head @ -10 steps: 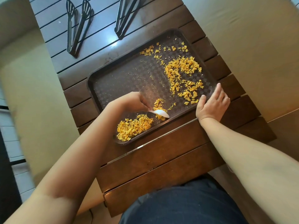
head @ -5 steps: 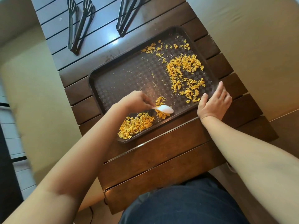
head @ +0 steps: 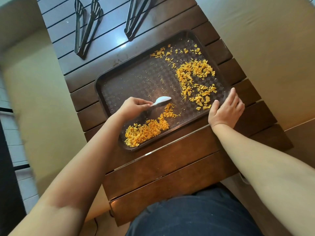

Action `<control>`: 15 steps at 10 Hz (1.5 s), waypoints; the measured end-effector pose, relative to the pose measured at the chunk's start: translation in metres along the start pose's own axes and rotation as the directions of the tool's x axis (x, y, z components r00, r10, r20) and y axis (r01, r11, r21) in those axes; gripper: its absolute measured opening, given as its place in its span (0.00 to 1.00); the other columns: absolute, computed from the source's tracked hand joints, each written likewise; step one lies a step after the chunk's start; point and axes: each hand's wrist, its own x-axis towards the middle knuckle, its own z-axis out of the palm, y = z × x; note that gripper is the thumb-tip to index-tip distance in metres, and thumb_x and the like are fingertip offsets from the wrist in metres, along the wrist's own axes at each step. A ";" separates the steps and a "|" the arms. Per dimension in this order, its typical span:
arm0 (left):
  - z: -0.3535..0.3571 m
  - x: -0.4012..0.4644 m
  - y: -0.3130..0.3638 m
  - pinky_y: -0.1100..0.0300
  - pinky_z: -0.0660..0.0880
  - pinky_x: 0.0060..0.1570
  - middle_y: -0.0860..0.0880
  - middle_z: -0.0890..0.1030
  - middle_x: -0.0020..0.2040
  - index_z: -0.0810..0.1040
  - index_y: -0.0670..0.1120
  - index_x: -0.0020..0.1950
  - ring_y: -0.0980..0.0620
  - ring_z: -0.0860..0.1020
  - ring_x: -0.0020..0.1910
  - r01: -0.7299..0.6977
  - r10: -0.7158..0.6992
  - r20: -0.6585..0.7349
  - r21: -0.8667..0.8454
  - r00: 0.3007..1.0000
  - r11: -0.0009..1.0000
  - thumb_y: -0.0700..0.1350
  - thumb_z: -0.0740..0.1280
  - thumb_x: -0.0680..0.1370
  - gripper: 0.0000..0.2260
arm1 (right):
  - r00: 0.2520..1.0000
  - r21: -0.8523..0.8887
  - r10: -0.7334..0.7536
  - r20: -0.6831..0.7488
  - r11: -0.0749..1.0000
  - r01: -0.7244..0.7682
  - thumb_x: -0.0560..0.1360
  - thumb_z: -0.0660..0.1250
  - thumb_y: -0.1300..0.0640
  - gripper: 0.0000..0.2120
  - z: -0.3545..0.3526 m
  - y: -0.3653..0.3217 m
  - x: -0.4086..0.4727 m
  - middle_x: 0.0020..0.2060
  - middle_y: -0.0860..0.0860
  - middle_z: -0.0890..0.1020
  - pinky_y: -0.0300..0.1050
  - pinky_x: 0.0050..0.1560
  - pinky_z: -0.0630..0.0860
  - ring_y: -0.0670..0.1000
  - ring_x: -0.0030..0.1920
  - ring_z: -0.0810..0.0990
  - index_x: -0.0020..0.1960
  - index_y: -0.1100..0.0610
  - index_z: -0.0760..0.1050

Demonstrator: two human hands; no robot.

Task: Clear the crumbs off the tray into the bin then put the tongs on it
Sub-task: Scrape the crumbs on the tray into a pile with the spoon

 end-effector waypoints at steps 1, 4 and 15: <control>0.005 -0.001 0.004 0.60 0.70 0.39 0.46 0.83 0.47 0.82 0.53 0.55 0.51 0.74 0.39 0.002 -0.005 0.065 0.047 0.998 0.999 0.48 0.66 0.77 0.08 | 1.000 -0.002 -0.002 0.004 1.000 0.002 0.75 0.56 0.49 0.30 0.000 0.000 0.000 0.68 0.60 0.68 0.58 0.68 0.60 0.61 0.66 0.66 0.73 0.61 0.58; -0.006 -0.012 0.018 0.67 0.67 0.32 0.53 0.81 0.39 0.82 0.50 0.54 0.59 0.71 0.31 -0.037 0.016 0.162 0.127 0.987 0.991 0.45 0.66 0.77 0.08 | 1.000 -0.009 0.002 0.019 1.000 -0.002 0.75 0.56 0.49 0.30 -0.001 0.000 0.000 0.69 0.60 0.67 0.58 0.69 0.58 0.60 0.66 0.65 0.74 0.61 0.57; -0.005 -0.013 0.010 0.64 0.71 0.47 0.51 0.82 0.49 0.83 0.49 0.54 0.55 0.77 0.48 0.021 -0.084 0.247 0.248 0.965 0.969 0.45 0.68 0.76 0.08 | 1.000 -0.025 -0.007 0.001 1.000 0.007 0.75 0.55 0.49 0.31 0.000 0.000 0.000 0.69 0.60 0.67 0.57 0.69 0.58 0.61 0.66 0.65 0.74 0.62 0.57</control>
